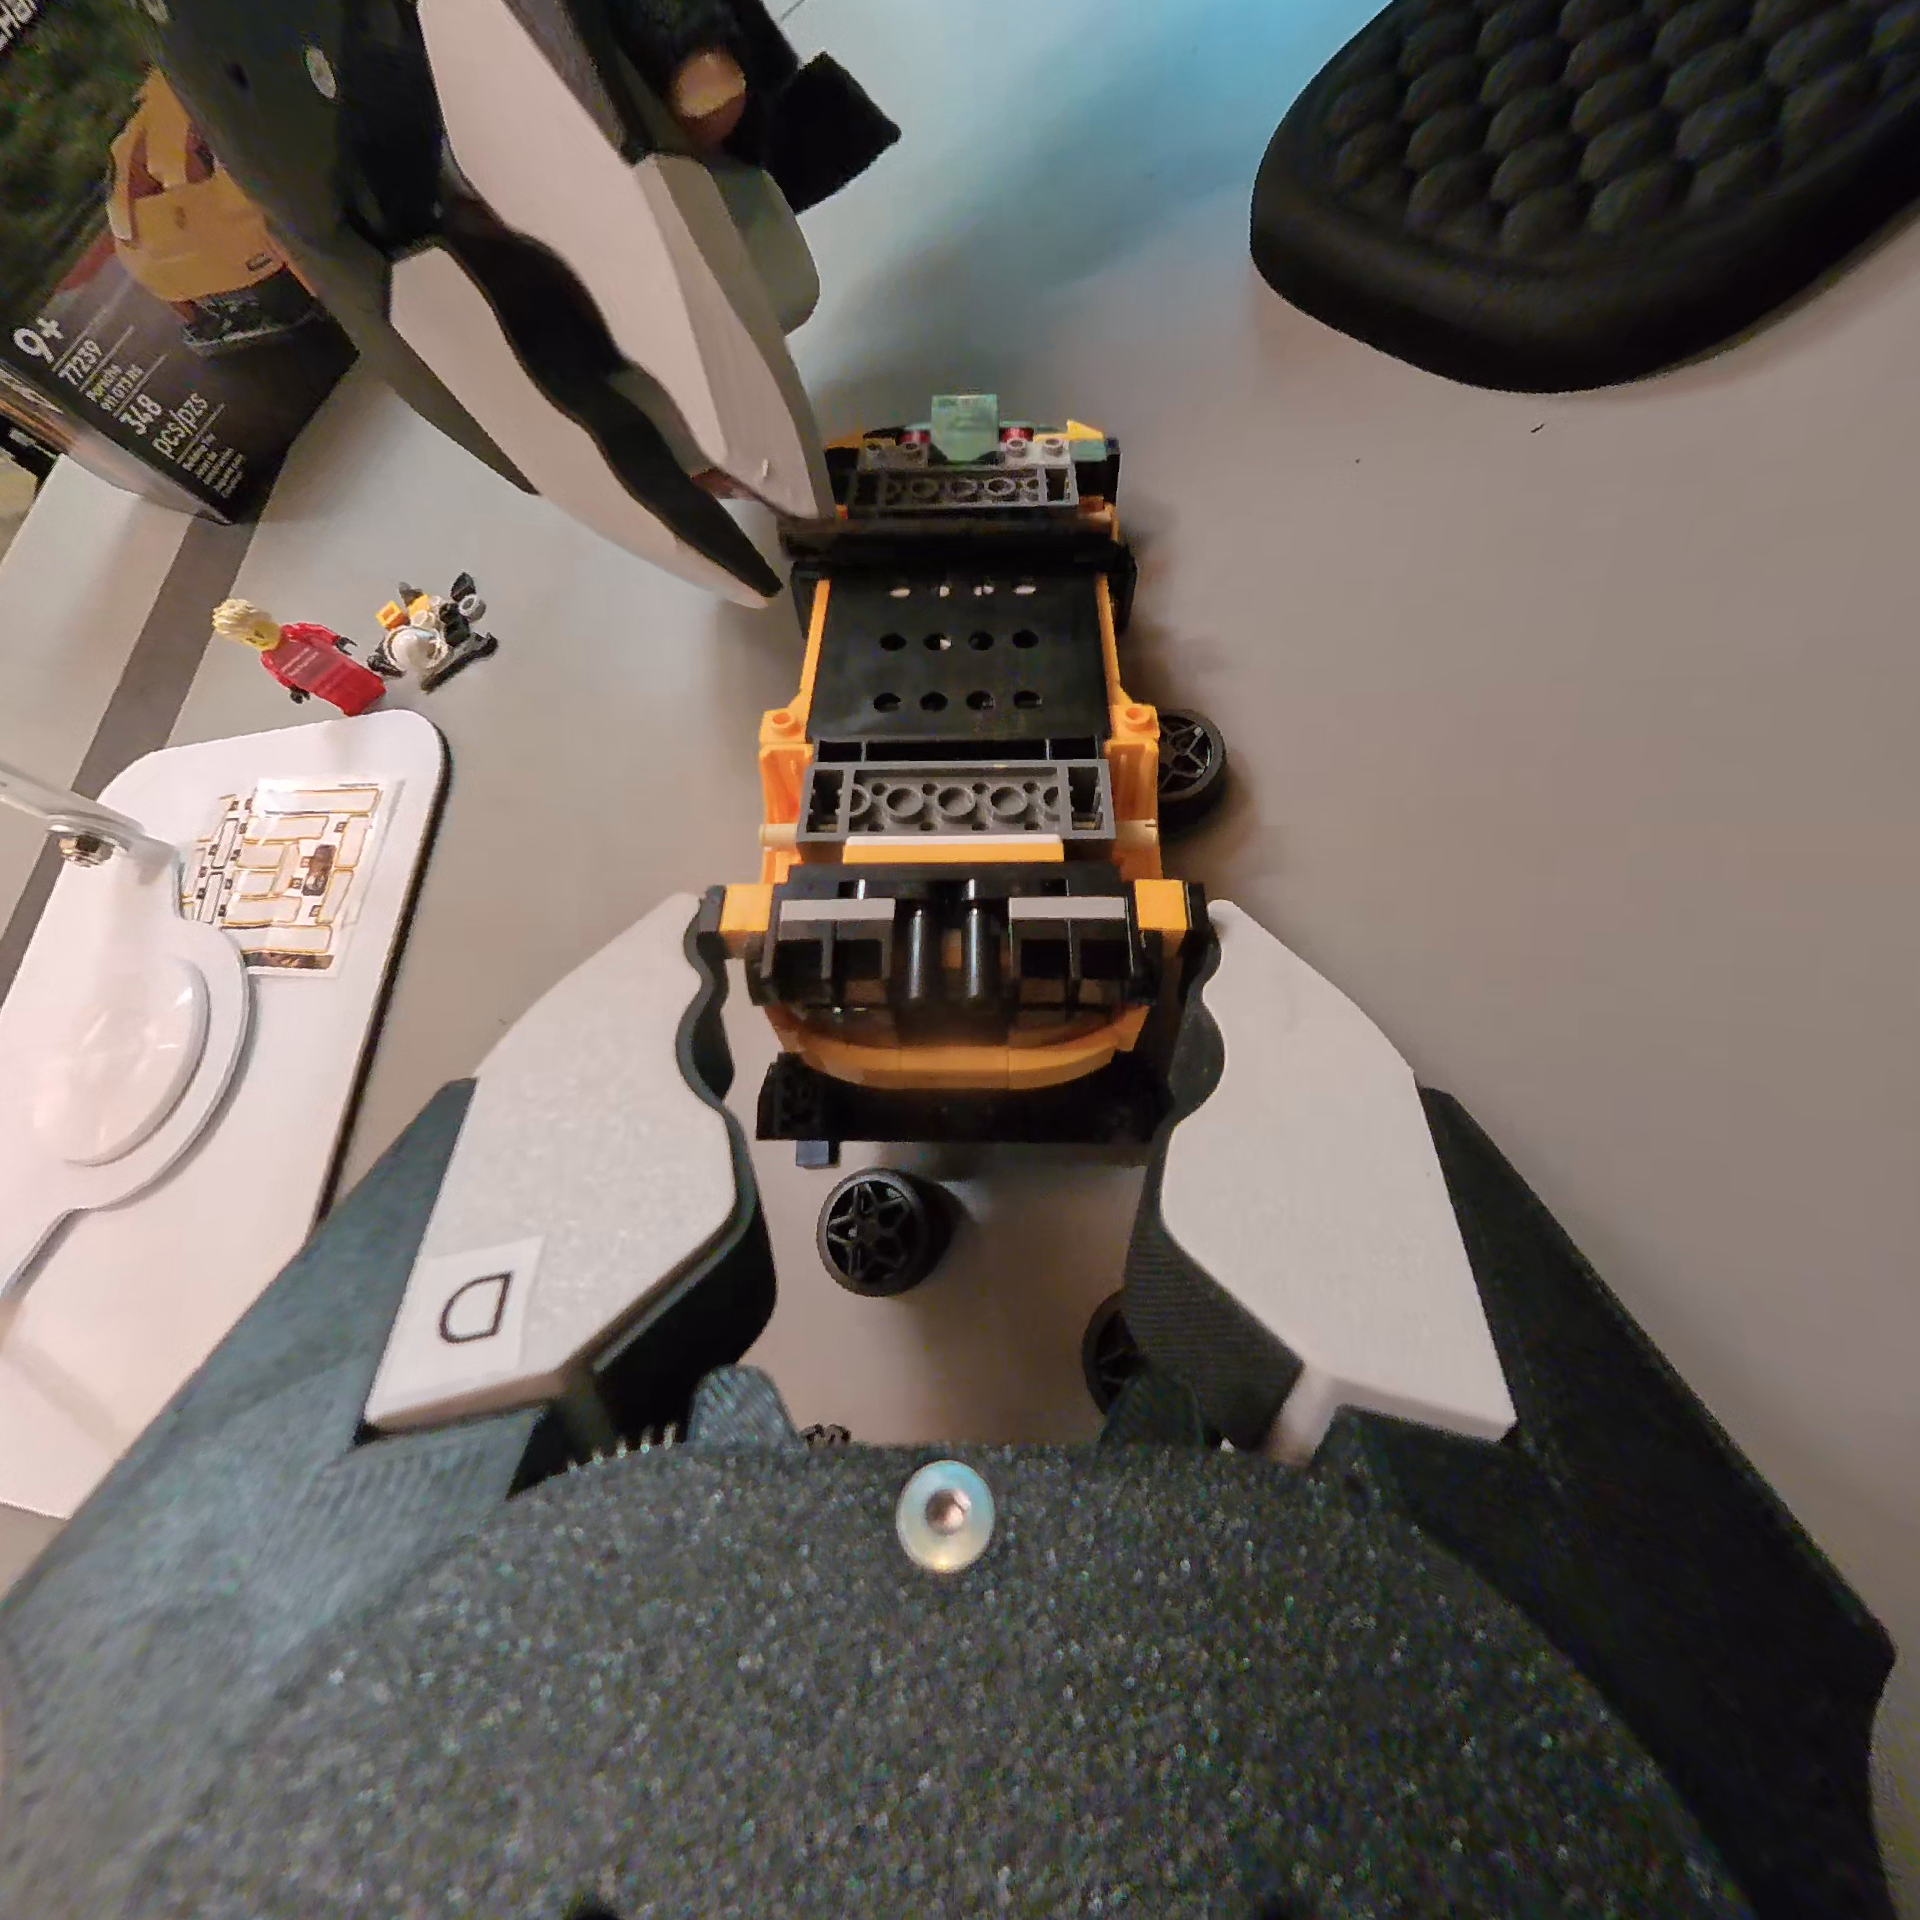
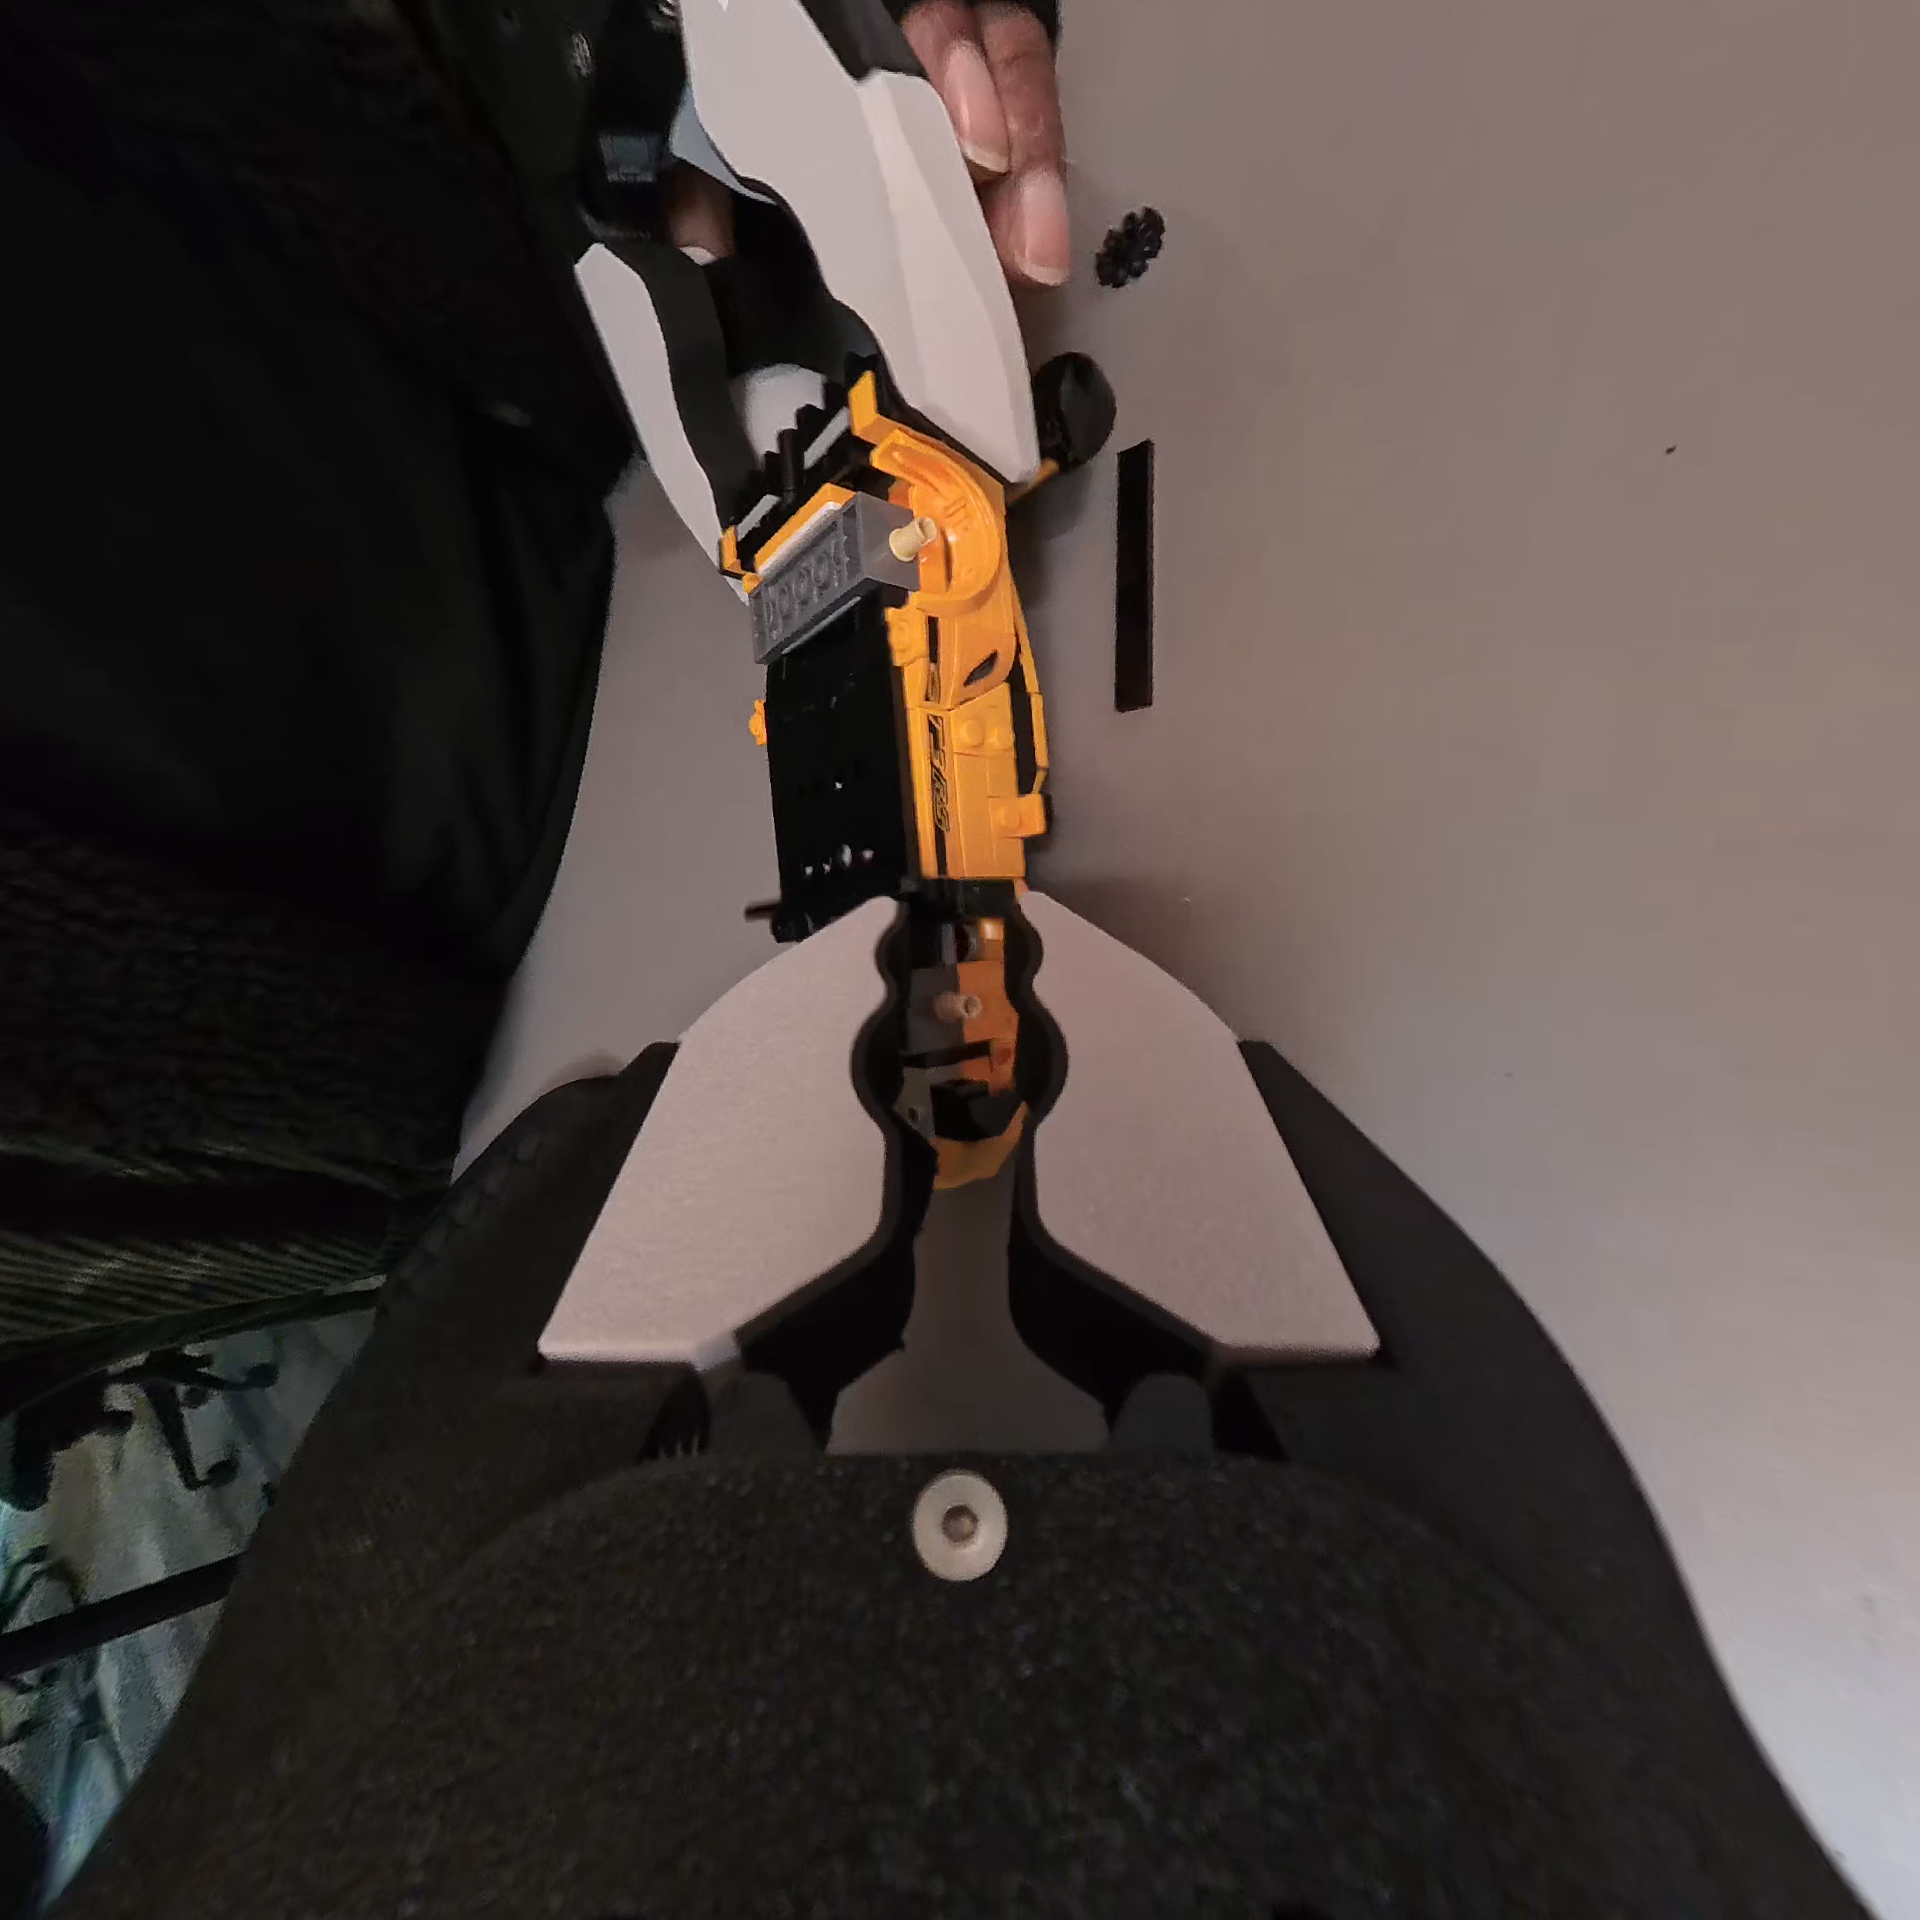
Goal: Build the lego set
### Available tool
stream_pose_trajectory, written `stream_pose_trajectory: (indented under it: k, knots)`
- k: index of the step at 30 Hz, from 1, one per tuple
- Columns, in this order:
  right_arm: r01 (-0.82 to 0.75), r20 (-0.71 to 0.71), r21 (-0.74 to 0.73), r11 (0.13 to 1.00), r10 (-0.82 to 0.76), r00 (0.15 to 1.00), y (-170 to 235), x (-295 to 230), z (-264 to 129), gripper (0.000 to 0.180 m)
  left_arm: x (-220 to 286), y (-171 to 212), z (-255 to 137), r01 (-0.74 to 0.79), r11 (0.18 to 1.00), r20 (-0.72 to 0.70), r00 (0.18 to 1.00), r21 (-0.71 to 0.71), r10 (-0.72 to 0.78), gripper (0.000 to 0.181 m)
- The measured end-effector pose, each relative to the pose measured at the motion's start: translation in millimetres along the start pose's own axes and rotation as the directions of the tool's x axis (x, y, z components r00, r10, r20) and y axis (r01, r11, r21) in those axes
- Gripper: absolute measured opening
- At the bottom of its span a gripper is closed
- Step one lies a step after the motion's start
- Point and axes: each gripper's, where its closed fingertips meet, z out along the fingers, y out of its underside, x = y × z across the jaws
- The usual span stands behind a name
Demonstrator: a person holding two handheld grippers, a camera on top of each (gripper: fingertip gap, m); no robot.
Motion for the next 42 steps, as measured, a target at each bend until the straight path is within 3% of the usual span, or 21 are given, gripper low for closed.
stream_pose_trajectory:
  k: [13,25,30,35,42]
  knots:
    - [0.007,-0.019,0.001,1.0,-0.007,1.0,-3,-7,-1,0.021,0,0,0,0.006,1.0,0.003,1.0,-0.008,-0.006,0.083]
    - [0.23,-0.252,-0.076,0.97,-0.242,0.937,0,-16,-2,0.028,-3,-1,-7,0.149,0.988,-0.074,0.987,0.037,-0.146,0.084]
    - [0.366,-0.475,-0.189,0.911,-0.411,0.778,8,-30,5,0.035,-7,-5,-23,0.186,0.981,-0.081,0.98,0.06,-0.181,0.081]
    - [0.475,-0.704,-0.283,0.833,-0.517,0.488,13,-30,21,0.037,-14,-13,-38,0.229,0.968,-0.089,0.972,0.107,-0.22,0.077]
    - [0.456,-0.754,-0.323,0.829,-0.517,0.405,15,-28,29,0.024,-8,-25,-43,0.183,0.978,-0.078,0.981,0.099,-0.176,0.075]
